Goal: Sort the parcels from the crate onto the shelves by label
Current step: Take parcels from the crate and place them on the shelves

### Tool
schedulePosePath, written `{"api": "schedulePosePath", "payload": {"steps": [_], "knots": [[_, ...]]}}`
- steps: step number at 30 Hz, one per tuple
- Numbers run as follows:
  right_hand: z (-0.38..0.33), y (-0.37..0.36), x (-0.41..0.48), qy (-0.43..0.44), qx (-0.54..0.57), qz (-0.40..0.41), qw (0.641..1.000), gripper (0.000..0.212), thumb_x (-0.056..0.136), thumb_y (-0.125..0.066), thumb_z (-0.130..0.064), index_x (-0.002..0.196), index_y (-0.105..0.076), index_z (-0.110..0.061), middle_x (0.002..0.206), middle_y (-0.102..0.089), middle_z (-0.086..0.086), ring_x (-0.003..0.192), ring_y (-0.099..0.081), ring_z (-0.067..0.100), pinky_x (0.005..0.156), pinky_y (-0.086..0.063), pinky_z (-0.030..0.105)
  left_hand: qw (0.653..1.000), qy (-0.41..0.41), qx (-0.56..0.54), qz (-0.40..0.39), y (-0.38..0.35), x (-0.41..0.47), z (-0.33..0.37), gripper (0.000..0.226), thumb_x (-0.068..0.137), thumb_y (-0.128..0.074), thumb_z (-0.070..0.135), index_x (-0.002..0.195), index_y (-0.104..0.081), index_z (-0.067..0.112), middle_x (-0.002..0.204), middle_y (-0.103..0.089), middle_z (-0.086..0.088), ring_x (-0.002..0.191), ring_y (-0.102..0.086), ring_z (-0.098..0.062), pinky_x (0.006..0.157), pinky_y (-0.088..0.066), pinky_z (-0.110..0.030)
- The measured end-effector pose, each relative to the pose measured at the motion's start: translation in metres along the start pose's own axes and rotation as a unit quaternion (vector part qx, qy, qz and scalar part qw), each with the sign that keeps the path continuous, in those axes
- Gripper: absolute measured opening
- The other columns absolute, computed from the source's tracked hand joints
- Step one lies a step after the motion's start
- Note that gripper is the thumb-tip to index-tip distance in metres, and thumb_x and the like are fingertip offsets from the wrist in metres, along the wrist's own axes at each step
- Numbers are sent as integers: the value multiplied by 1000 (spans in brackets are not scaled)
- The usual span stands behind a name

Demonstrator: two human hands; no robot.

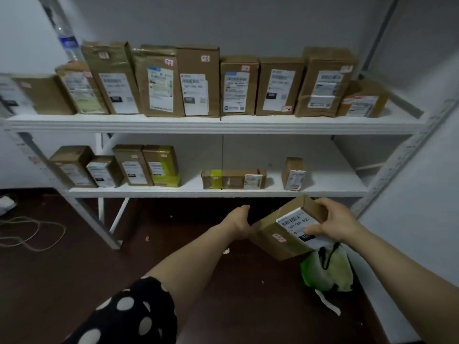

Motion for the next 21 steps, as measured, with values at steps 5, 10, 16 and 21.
{"api": "schedulePosePath", "payload": {"steps": [5,10,16,21], "knots": [[-12,-16,59,-3,-40,-20,999,57,61,-88,-14,106,-53,-19,110,-61,3,97,-54,18,85,-46,32,996,62,62,14,29,35,-42,67,83,-69,10,143,-39,11,141,-46,-10,131,-44,-26,105,-41,-33],[-27,-26,121,-5,-79,-35,996,66,66,-84,-14,122,-50,-22,119,-57,0,110,-54,20,91,-46,34,988,66,136,29,58,105,-67,52,85,-60,11,136,-48,18,132,-55,-8,123,-50,-27,103,-43,-38],[-46,-32,199,-4,-155,-55,986,66,69,-82,-15,124,-48,-26,120,-58,1,110,-55,20,90,-47,32,972,41,227,45,86,209,-79,50,91,-51,8,138,-46,22,131,-54,-9,124,-47,-28,101,-38,-36],[-50,-29,247,18,-217,-61,974,60,72,-77,-20,125,-49,-24,120,-58,0,109,-53,19,79,-37,23,958,18,282,41,90,282,-81,47,92,-53,6,138,-45,12,141,-44,-9,134,-36,-26,108,-31,-34]]}}
Point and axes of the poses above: each hand's wrist, its own x-axis towards the middle knuckle, its own y-axis out of the back of the hand, z = x × y, the point moved 8 cm from there along x, towards the middle knuckle
